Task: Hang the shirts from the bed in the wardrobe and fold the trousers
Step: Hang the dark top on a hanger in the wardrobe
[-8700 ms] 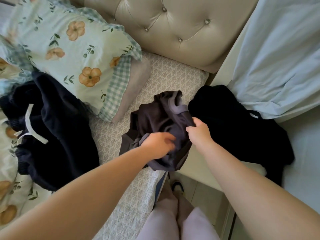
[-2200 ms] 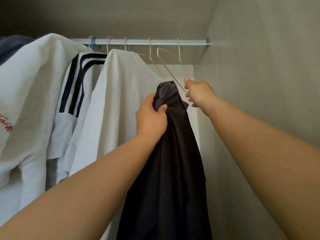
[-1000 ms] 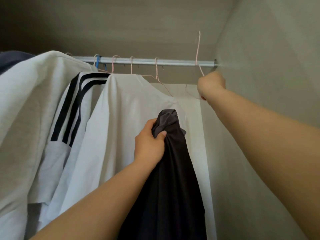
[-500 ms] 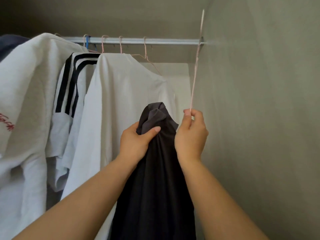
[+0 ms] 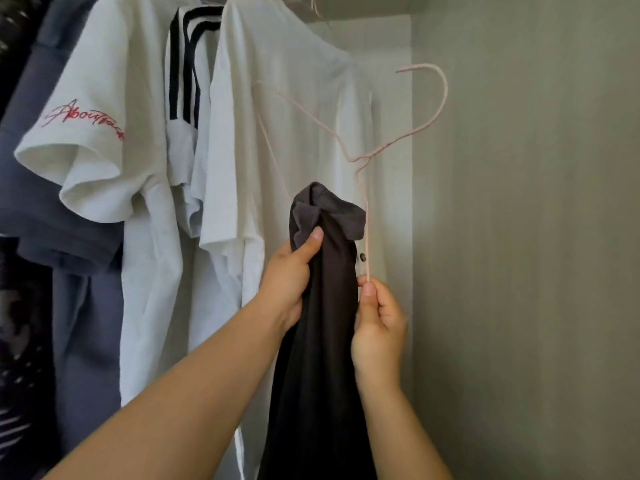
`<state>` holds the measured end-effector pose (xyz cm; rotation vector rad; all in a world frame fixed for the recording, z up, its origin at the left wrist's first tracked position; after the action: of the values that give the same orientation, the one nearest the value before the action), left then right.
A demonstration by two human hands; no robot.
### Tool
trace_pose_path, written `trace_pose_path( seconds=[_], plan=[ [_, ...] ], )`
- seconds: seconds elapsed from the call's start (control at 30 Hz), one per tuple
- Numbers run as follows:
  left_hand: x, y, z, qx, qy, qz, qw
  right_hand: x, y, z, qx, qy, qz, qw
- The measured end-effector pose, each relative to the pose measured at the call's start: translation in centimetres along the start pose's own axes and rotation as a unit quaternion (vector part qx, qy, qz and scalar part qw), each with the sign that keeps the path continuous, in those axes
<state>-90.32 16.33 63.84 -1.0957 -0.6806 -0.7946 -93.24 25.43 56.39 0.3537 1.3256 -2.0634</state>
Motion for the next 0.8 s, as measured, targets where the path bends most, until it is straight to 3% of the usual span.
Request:
trace_pose_path(
  seconds=[0.13,0.23,0.33,0.5,0.8],
  plan=[
    [-2.4,3.6,-0.5,0.06,-0.073,0.012,0.995,0.5,2.1,-2.3,-0.023,0.01,0.067,0.997],
    [-2.8,6.8,-1.5,0.131,-0.249,0.114,0.953,0.3,3.1,-3.0,-0.061,0.058,0.111,0.99],
    [-2.9,10.4,-3.0,0.144,-0.331,0.161,0.919,-0.6,3.5,-2.4,-0.101,0.031,0.189,0.976],
    [-2.9,15.2,-7.6,0.174,-0.362,0.14,0.905,-3.3,3.9,0.6,-0.14,-0.069,0.245,0.957],
    [-0.5,22.8,-16.7,0.266,-0.427,0.07,0.861,-5.0,12.2,9.3,-0.216,-0.205,0.352,0.887]
  ],
)
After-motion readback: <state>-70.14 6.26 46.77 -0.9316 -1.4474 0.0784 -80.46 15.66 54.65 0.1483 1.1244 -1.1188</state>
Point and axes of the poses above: each hand's wrist, its own y-axis away from the middle knuckle, its own z-axis out of the palm, x = y × z, the point moved 1 cm from there along -y, towards the middle knuckle, and after that the axes turned 4 degrees about -y, right-handed, at the moved point
